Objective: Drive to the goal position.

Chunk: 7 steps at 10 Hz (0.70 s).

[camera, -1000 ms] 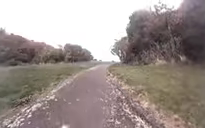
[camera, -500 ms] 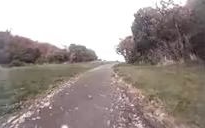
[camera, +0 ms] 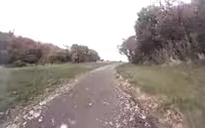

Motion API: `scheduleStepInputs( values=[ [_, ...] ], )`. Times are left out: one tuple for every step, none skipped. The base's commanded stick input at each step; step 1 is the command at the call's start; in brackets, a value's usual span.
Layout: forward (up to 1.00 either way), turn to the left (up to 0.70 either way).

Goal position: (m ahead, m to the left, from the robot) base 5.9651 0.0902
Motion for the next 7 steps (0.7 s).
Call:
scheduleStepInputs(
  values=[
    [0.70,0.00],
    [0.70,0.00],
    [0.70,0.00],
    [0.70,0.00],
    [0.70,0.00],
    [0.70,0.00],
    [0.70,0.00]
  ],
)
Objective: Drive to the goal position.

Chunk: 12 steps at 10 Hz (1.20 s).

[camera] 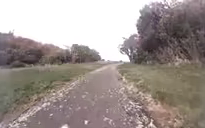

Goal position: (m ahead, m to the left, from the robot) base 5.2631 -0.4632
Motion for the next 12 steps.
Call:
scheduleStepInputs(
  values=[
    [0.70,0.00],
    [0.70,0.00],
    [0.70,0.00],
    [0.70,0.00],
    [0.70,0.00],
    [0.70,0.00],
    [0.70,0.00],
    [0.70,-0.03],
    [0.70,-0.08],
    [0.70,-0.13],
    [0.70,-0.07],
    [0.70,0.00]
  ],
)
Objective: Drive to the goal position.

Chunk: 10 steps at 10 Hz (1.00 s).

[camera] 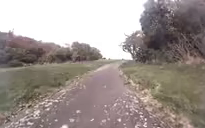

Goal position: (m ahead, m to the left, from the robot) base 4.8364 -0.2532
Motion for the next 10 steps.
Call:
scheduleStepInputs(
  values=[
    [0.70,0.00],
    [0.70,0.00],
    [0.70,0.00],
    [0.70,0.00],
    [0.70,0.07],
    [0.70,0.21],
    [0.70,0.30],
    [0.70,0.29],
    [0.70,0.13],
    [0.70,0.00]
  ],
)
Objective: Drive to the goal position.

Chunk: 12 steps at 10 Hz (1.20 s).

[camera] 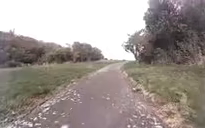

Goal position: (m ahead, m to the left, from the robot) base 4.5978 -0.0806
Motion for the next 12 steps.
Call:
scheduleStepInputs(
  values=[
    [0.70,0.00],
    [0.70,0.00],
    [0.70,0.00],
    [0.70,0.00],
    [0.70,0.00],
    [0.70,0.00],
    [0.70,0.00],
    [0.70,0.00],
    [0.70,0.00],
    [0.70,0.00],
    [0.70,0.00],
    [0.70,0.00]
  ],
)
